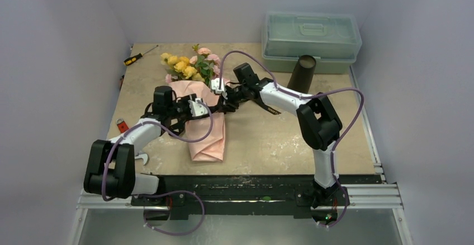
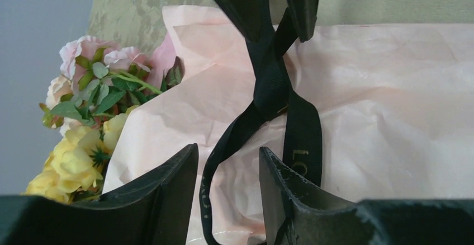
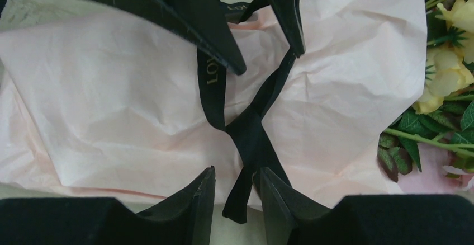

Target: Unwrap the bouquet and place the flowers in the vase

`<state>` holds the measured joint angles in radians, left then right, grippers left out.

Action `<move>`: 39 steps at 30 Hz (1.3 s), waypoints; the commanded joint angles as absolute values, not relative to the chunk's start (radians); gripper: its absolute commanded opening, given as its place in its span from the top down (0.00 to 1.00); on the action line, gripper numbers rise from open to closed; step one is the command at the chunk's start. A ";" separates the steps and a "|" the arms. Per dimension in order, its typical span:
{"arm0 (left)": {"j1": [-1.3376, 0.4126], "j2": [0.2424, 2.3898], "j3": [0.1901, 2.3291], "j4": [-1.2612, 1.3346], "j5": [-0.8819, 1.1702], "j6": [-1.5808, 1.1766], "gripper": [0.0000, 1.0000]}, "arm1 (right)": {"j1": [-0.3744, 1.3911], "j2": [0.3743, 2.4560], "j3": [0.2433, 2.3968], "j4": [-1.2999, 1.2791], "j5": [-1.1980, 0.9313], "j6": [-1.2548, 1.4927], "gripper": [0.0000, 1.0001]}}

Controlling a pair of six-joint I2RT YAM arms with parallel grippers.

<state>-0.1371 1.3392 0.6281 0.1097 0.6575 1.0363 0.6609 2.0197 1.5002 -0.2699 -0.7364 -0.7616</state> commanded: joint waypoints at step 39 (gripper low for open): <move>-0.050 1.267 0.677 0.028 0.720 1.065 0.61 | 0.636 1.986 1.561 -0.399 -0.771 -0.771 0.57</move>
